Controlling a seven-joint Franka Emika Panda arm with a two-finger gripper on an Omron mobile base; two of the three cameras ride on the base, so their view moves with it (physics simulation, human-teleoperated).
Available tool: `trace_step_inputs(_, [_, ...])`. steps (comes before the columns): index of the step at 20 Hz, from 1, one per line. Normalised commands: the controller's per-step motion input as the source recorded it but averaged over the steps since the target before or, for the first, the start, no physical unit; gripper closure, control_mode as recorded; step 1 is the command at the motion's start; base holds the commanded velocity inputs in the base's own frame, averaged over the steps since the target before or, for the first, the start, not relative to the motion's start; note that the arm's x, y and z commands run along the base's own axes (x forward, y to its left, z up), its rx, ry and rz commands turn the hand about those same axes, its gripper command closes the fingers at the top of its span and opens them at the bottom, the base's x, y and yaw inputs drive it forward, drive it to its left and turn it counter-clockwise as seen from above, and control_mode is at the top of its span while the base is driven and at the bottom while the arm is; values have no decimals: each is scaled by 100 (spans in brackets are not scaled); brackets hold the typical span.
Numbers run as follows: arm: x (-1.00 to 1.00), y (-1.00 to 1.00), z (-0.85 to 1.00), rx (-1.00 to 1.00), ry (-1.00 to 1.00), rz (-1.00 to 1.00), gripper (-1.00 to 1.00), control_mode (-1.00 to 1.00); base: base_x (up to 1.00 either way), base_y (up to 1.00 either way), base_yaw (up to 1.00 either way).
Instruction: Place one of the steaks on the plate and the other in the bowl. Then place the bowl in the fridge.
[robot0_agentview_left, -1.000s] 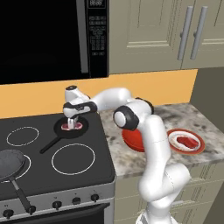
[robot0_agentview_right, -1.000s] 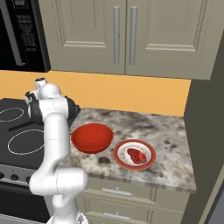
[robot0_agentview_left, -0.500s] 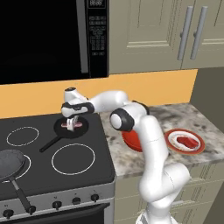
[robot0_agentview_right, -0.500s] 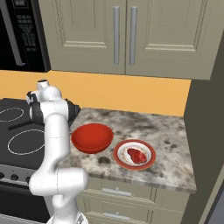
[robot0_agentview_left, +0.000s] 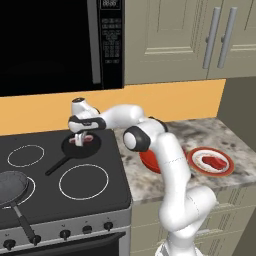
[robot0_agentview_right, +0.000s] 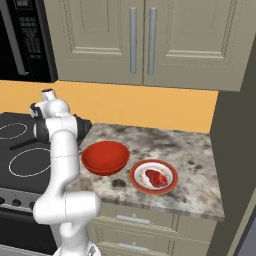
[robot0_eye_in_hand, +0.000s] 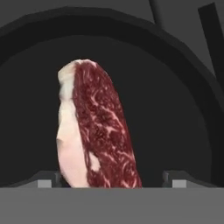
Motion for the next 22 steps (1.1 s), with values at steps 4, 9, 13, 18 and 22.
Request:
trace_step_inputs(4, [0, 10, 0, 0, 0, 0, 100, -100, 0, 0, 0])
trace_step_inputs(9, [-4, 2, 0, 0, -11, 0, 100, -100, 0, 0, 0])
trace_step_inputs(13, [-66, 0, 9, -1, -24, 0, 100, -100, 0, 0, 0])
trace_step_inputs(18, [-99, -1, 15, 0, -27, 0, 100, -100, 0, 0, 0])
trace_step_inputs(22, [-100, -32, 33, 0, -18, -2, 100, -100, 0, 0, 0])
